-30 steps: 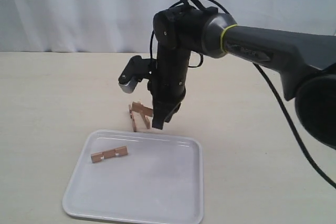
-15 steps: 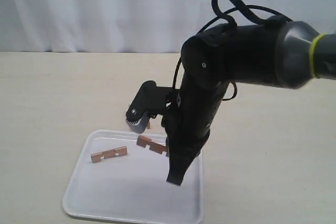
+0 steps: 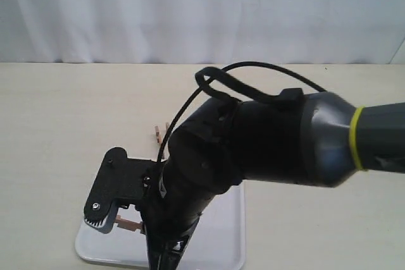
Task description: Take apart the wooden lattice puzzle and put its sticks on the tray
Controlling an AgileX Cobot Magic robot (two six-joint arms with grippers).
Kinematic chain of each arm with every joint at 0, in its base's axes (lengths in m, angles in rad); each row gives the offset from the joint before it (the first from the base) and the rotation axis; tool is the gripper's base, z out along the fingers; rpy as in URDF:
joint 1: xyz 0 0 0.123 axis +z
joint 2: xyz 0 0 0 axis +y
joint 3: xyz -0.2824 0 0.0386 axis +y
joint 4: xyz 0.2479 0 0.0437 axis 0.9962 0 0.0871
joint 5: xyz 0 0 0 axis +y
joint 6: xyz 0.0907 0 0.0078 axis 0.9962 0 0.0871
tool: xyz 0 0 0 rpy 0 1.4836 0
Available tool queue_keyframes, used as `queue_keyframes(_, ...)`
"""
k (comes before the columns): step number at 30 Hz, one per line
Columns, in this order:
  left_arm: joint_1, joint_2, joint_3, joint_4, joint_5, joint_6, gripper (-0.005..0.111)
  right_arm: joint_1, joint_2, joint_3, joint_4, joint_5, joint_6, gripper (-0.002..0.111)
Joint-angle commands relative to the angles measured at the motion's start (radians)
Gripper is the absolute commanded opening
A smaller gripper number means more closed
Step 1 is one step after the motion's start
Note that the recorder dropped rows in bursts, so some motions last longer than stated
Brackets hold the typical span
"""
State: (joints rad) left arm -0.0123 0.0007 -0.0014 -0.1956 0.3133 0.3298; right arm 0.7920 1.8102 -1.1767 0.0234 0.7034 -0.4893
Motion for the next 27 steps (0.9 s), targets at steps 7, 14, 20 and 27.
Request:
queue_keyframes(7,0.0,-0.001,0.001,0.001,-0.009,-0.008,0.0,0.001,0.155,-0.083,-0.068,-0.002,0.017,0.005)
queue_keyframes(14,0.0,-0.001,0.001,0.001,-0.009,-0.008,0.0,0.001,0.288,-0.29,-0.165,0.131,0.146,0.005)
queue_keyframes(20,0.0,-0.001,0.001,0.001,-0.009,-0.008,0.0,0.001,0.359,-0.37,-0.244,0.252,0.213,0.005)
queue_keyframes(27,0.0,-0.001,0.001,0.001,-0.009,-0.008,0.0,0.001,0.375,-0.37,-0.245,0.232,0.213,0.005)
